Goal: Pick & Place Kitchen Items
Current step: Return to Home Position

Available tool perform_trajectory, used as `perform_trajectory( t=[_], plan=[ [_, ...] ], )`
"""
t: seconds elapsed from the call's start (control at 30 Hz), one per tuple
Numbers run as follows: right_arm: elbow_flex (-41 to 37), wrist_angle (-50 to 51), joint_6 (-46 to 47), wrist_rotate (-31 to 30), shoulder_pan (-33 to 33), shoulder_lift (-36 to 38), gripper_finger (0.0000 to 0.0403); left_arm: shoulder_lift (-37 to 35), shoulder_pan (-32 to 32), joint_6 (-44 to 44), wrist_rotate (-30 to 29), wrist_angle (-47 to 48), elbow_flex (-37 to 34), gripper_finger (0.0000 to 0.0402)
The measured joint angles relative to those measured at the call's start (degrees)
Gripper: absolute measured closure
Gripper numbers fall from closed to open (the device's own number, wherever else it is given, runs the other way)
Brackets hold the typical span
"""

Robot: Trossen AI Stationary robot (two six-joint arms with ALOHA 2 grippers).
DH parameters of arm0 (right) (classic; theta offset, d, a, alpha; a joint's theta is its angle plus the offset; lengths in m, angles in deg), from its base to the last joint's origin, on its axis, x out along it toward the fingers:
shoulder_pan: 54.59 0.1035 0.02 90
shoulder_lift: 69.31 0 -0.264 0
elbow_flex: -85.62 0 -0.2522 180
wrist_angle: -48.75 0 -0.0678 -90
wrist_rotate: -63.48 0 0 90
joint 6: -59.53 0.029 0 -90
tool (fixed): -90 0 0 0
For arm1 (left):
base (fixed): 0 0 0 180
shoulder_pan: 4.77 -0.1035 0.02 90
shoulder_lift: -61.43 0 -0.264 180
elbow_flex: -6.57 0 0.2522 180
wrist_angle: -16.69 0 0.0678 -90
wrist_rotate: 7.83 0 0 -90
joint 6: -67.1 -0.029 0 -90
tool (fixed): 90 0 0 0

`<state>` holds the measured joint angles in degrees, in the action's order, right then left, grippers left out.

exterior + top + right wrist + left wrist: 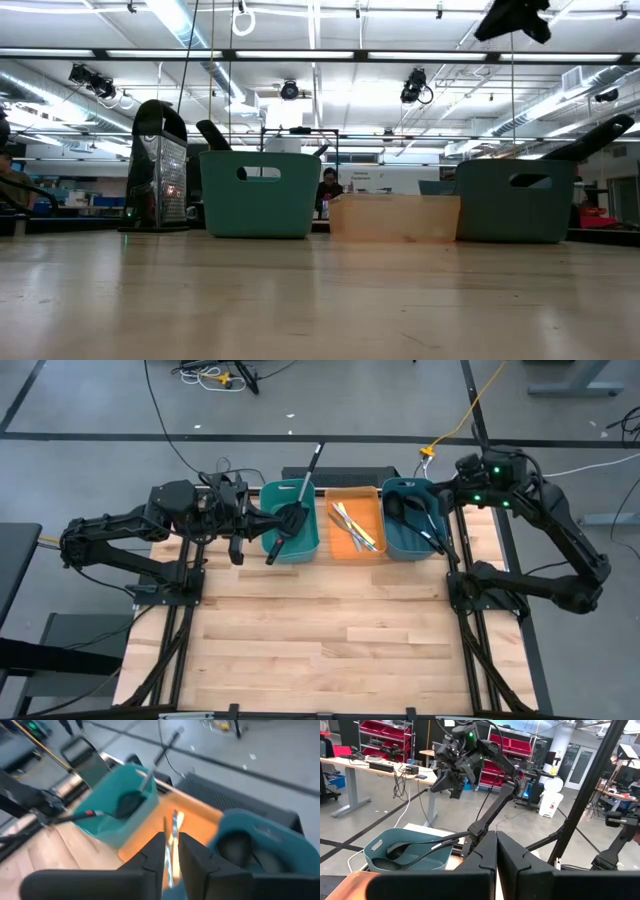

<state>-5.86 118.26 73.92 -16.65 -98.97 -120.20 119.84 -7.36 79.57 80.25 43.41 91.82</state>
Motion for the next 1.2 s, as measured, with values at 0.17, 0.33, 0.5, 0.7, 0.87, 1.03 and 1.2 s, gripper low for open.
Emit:
perform_trajectory(
  t=[0.17,0.33,0.5,0.7,0.87,1.03,1.2],
  plan=[
    [0.0,-6.82,-0.06,-0.23,3.13,0.0,0.0375,0.0,0.0,0.0,-0.01,0.0,0.0,0.0397],
    [0.0,-12.08,-0.47,-3.58,7.34,0.0,0.0397,0.0,-0.02,0.0,-0.5,-0.02,0.0,0.0397],
    [0.0,-17.56,-1.02,-6.01,12.47,0.0,0.0398,0.0,0.0,0.0,-0.48,-0.01,0.0,0.0397],
    [0.0,-24.8,-3.58,-7.12,19.74,0.0,0.04,0.0,0.0,-0.82,-0.48,-0.02,0.0,0.0397],
    [0.0,-27.35,-5.56,-9.91,26.73,0.33,0.0401,0.0,0.0,-0.88,-0.52,-0.02,0.02,0.0397],
    [0.0,-29.34,-7.98,-12.56,34.01,0.37,0.0401,0.0,-0.01,-1.93,-1.52,-0.02,0.02,0.0397],
    [0.0,-32.32,-9.35,-13.18,40.87,0.38,0.0402,0.0,0.0,-2.23,-1.54,-0.05,0.02,0.0397]
  ],
)
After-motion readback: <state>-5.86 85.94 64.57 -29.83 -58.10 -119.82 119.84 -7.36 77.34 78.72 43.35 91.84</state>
